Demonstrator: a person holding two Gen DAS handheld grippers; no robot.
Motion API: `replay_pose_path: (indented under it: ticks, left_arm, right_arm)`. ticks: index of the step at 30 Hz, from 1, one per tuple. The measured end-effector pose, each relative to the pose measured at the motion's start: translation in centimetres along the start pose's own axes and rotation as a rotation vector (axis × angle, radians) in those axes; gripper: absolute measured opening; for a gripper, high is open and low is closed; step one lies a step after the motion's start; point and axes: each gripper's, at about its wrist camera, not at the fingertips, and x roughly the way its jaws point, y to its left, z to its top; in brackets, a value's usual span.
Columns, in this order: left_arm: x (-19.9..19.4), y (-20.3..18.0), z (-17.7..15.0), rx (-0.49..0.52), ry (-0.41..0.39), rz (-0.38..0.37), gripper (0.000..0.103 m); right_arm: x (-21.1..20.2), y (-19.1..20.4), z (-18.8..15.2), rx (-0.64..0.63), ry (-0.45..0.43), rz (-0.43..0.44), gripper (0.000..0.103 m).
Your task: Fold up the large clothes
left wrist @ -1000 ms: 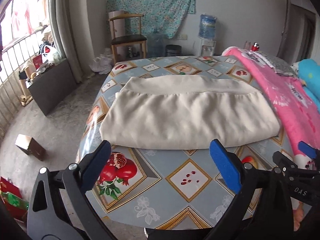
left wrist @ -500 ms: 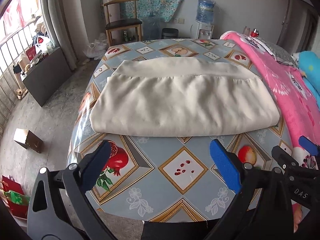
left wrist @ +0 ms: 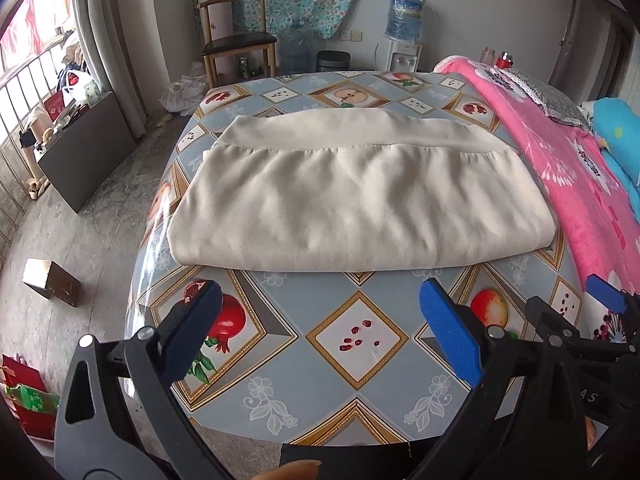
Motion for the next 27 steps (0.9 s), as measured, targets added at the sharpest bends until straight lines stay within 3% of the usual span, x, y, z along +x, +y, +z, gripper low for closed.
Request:
replay_pose_path:
  ticks: [27]
  left_arm:
    - [1.8, -0.1, -0.6, 0.008, 0.063, 0.008, 0.096]
  right_arm:
    - [0.6, 0.4, 0.0, -0.012, 0.022, -0.021, 0.097]
